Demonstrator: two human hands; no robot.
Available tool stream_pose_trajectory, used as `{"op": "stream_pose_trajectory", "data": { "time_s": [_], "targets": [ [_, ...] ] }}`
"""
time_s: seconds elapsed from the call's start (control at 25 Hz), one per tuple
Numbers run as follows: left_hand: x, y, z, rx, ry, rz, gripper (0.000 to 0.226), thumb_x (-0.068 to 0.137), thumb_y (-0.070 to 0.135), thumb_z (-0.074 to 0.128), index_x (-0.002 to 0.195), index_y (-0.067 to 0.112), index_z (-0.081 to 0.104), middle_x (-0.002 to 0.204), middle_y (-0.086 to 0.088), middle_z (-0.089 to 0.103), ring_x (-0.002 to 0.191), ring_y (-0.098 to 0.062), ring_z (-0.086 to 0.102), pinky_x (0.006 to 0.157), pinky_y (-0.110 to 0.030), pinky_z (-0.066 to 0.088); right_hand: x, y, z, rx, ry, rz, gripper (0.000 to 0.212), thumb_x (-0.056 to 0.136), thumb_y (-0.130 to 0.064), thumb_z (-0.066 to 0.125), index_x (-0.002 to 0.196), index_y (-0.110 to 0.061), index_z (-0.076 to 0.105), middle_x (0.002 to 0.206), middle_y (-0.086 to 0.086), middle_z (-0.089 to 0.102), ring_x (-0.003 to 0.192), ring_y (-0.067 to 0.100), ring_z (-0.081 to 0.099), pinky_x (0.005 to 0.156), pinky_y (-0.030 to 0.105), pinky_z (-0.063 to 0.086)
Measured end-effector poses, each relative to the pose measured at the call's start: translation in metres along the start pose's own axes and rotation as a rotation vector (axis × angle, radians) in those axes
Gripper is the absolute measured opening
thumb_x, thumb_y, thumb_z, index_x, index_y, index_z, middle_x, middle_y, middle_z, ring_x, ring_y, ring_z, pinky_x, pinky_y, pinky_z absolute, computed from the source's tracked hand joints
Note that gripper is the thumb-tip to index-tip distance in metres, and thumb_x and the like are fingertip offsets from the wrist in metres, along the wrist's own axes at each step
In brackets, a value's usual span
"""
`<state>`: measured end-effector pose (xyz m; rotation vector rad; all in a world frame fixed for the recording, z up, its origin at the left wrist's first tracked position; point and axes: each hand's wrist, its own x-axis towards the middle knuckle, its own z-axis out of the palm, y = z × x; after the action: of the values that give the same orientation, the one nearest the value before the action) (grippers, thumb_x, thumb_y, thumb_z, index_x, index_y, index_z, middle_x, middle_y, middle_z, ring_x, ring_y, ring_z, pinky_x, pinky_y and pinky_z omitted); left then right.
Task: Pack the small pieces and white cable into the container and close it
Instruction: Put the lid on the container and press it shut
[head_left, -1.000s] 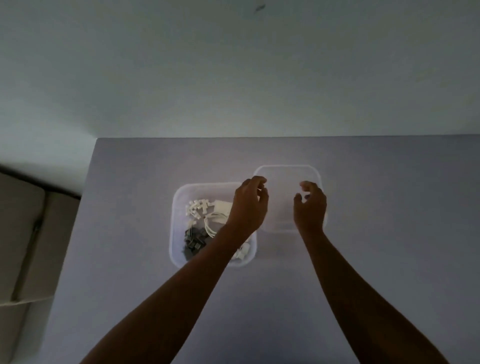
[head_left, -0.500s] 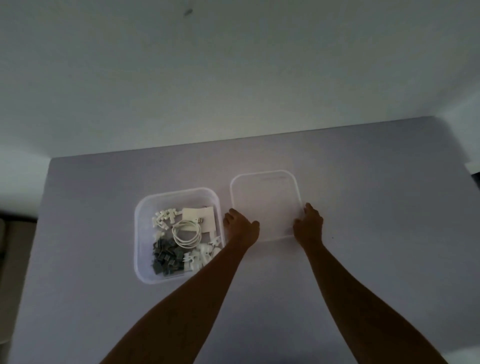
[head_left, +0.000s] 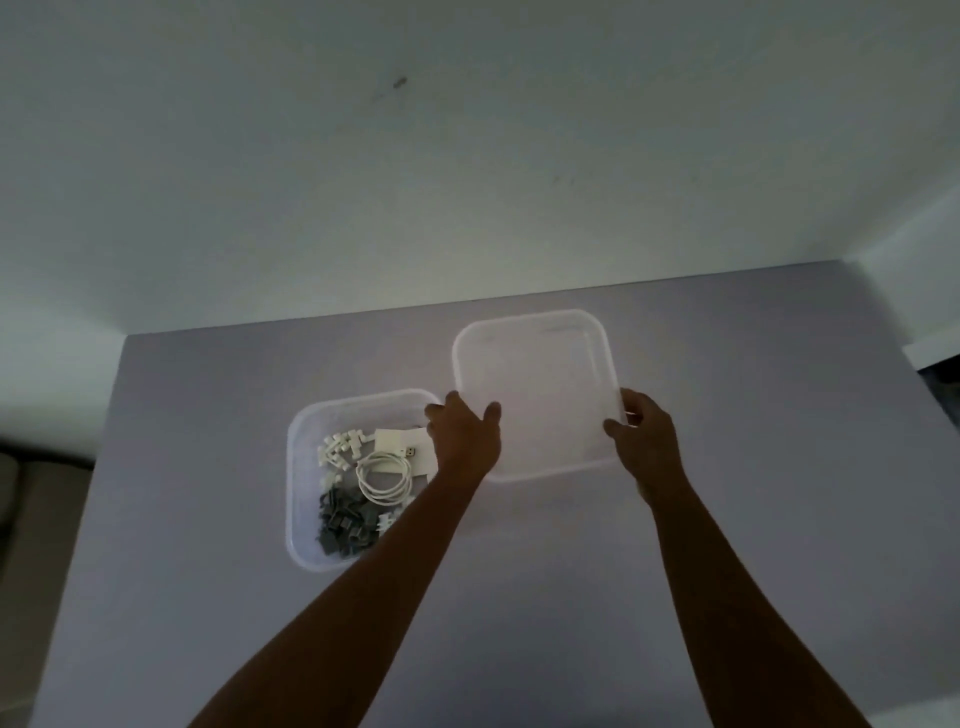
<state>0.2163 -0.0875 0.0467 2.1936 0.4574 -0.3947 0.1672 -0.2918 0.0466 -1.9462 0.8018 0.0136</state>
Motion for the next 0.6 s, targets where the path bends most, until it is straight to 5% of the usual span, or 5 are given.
{"op": "stream_pose_trajectory", "data": {
  "time_s": [0.2, 0.28, 0.44, 0.6],
  "targets": [
    [0.004, -0.038, -0.099, -0.114, 0.237, 0.100, 0.045, 0.091, 0.033, 0.064, 0.125, 0.006, 0.054, 0.121, -0.016, 0.057, 0.106, -0.030, 0.059, 0.090, -0.034, 0.045, -0.045, -0.042, 0.047, 0.056, -0.196, -0.021, 0.061, 0.081, -0.004, 0.074, 0.137, -0.011, 0.051, 0.116, 0.007, 0.064, 0.104, 0.024, 0.063, 0.092, 0.040, 0.054],
    [0.004, -0.070, -0.126, -0.091, 0.294, 0.079, 0.041, 0.092, 0.031, 0.063, 0.120, 0.004, 0.055, 0.117, -0.018, 0.060, 0.103, -0.030, 0.059, 0.086, -0.035, 0.045, -0.065, -0.045, 0.078, 0.033, -0.301, -0.047, 0.051, 0.082, -0.009, 0.074, 0.131, -0.012, 0.058, 0.109, 0.004, 0.068, 0.097, 0.021, 0.066, 0.088, 0.036, 0.056],
    [0.006, -0.128, -0.154, 0.000, 0.277, 0.014, 0.040, 0.092, 0.031, 0.063, 0.117, 0.001, 0.058, 0.110, -0.015, 0.062, 0.102, -0.030, 0.058, 0.083, -0.031, 0.040, -0.090, -0.032, 0.130, -0.064, -0.306, -0.092, 0.035, 0.090, -0.034, 0.066, 0.115, -0.011, 0.069, 0.096, 0.008, 0.072, 0.089, 0.026, 0.069, 0.080, 0.037, 0.056],
    [0.005, -0.168, -0.156, 0.065, 0.228, -0.010, 0.039, 0.092, 0.032, 0.063, 0.119, 0.004, 0.062, 0.108, -0.015, 0.064, 0.094, -0.027, 0.061, 0.080, -0.032, 0.044, -0.099, -0.010, 0.160, -0.215, -0.296, -0.134, 0.036, 0.089, -0.034, 0.065, 0.114, -0.008, 0.069, 0.098, 0.010, 0.071, 0.087, 0.023, 0.067, 0.074, 0.028, 0.051]
  ]
}}
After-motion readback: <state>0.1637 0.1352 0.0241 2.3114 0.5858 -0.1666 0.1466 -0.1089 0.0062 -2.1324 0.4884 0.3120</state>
